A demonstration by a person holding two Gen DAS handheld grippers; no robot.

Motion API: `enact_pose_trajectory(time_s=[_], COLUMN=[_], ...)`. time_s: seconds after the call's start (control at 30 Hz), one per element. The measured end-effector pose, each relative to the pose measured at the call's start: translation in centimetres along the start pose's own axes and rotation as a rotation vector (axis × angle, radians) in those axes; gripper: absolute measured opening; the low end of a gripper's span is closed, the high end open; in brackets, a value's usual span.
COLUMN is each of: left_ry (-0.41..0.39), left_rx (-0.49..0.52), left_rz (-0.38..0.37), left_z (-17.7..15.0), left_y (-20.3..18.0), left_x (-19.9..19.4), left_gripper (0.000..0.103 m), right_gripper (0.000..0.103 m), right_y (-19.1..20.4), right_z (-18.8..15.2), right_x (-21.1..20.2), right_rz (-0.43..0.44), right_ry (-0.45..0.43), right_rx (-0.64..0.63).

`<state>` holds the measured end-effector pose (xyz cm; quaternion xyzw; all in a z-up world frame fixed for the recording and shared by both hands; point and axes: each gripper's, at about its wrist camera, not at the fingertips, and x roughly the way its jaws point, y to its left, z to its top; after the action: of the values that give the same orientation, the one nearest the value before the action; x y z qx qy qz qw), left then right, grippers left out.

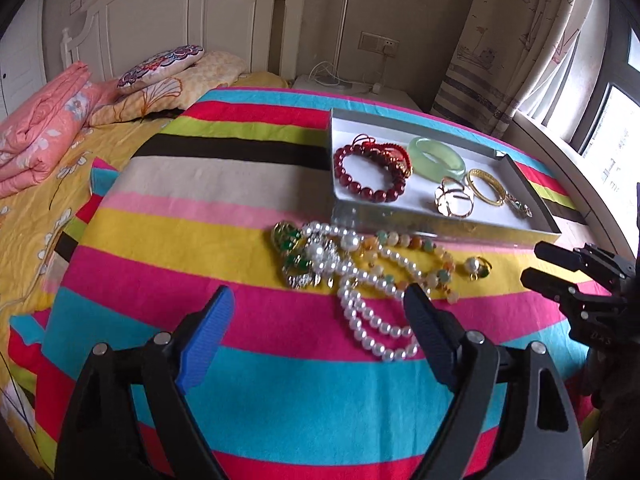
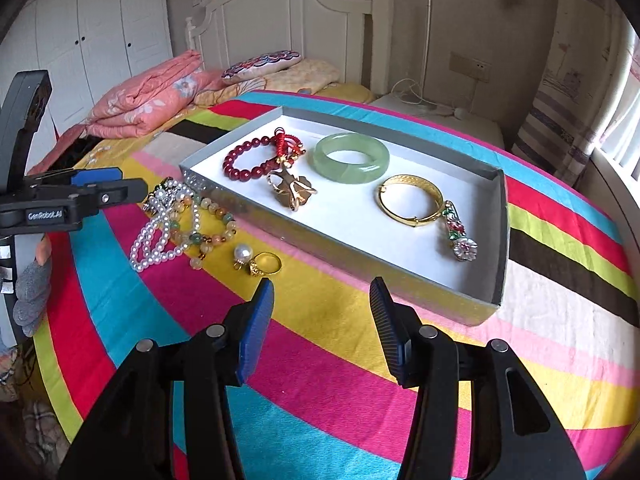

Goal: Organize jewelry
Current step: 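Withdraw both open tools from the box toward the pearl necklaces, then grasp the green-stone gold ring with the right tool while the left tool grasps the pearl earring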

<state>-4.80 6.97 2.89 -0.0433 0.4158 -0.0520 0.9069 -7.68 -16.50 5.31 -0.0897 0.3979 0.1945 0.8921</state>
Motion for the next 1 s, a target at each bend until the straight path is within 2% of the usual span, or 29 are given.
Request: enact_pose_trajectory(time_s=[0.1, 0.2, 0.3, 0.37, 0.47, 0.53, 0.63, 0.73, 0.83, 1.0], left_ry=[0.02, 0.01, 0.02, 0.016, 0.007, 0.006, 0.006, 0.004, 0.0, -0.004], left_rx=[-0.007, 0.004, 0.043, 0.057, 0.026, 0.009, 0.004, 0.01, 0.012, 0.012], left_rz=[-0.013, -0.028, -0.019, -0.027, -0.047, -0.062, -0.076, -0.086, -0.096, -0.113], left_z=[-1.2, -1.5, -1.7, -1.7, -1.6, -1.6, -1.7, -1.7, -1.8, -1.8], left_y=[0.6, 0.4, -0.6, -0.9, -0.4, 0.0, 0.2, 0.1, 0.1, 0.1], left_x=[0.3, 0.1, 0.5, 0.5, 0.3, 0.3, 0.2, 0.2, 0.1, 0.0], left_gripper=[0.085, 0.085, 0.085, 0.085, 0.085, 0.085, 0.085, 0.086, 0.086, 0.086], right_gripper=[0.049, 0.049, 0.048, 0.048, 0.045, 0.036, 0.03, 0.029, 0.028, 0.028], right_y=[0.6, 1.7, 2.9, 3.9, 4.7, 4.7, 4.8, 4.9, 4.7, 2.7], right_z=[0.1, 0.2, 0.1, 0.0, 0.0, 0.2, 0.8, 1.3, 1.6, 0.9], right_x=[0.5, 1.1, 1.2, 1.7, 2.4, 2.6, 3.2, 3.6, 3.8, 3.2], right_rz=[0.048, 0.028, 0.066, 0.043, 0.018, 0.006, -0.013, -0.035, -0.103, -0.127], right_ry=[0.017, 0.042, 0.054, 0.088, 0.122, 0.126, 0.119, 0.117, 0.117, 0.115], right_rx=[0.008, -0.028, -0.044, -0.054, -0.043, -0.024, -0.005, -0.002, 0.009, 0.099])
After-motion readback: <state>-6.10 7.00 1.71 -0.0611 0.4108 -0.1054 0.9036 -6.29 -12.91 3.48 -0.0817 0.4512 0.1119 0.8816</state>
